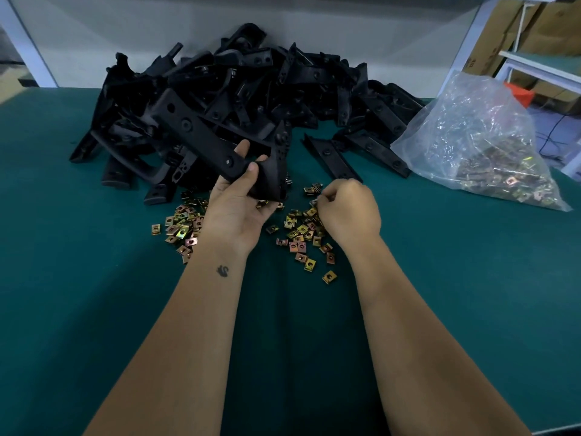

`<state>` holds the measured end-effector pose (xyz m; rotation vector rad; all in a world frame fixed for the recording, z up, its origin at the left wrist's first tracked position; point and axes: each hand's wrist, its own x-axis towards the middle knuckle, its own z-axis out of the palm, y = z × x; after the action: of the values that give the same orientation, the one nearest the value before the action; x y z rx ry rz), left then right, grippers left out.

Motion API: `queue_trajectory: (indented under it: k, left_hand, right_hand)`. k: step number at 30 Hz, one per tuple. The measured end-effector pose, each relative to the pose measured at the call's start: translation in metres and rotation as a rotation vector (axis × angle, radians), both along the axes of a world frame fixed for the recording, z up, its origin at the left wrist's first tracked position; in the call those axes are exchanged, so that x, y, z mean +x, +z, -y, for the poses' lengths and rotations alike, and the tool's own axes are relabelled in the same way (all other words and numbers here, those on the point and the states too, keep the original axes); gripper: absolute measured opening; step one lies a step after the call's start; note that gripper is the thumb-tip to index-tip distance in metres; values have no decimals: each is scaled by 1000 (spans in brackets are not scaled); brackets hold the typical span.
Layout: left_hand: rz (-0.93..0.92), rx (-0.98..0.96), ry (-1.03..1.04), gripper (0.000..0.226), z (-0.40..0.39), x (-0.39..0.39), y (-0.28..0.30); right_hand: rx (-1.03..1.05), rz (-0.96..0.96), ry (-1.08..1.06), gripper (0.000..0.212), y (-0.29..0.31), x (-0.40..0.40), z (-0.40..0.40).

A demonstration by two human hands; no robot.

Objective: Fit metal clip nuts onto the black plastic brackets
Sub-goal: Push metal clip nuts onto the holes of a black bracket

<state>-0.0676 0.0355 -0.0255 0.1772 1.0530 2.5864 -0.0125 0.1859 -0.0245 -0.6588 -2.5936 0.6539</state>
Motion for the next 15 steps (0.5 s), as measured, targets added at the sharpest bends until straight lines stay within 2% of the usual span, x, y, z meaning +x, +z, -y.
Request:
queue_trajectory:
  k: [5,12,15]
  left_hand:
    - [54,27,15,30,-3,-1,-2]
    - [100,83,76,29,-9,-6,-5]
    - [110,82,90,27,-10,-8,-6]
  right_hand:
    - [-123,-35,134,11,-3,-4,19]
    - [-677,-457,110,9,0,-17,48]
    - [-863,-540,100,15,0,-19,52]
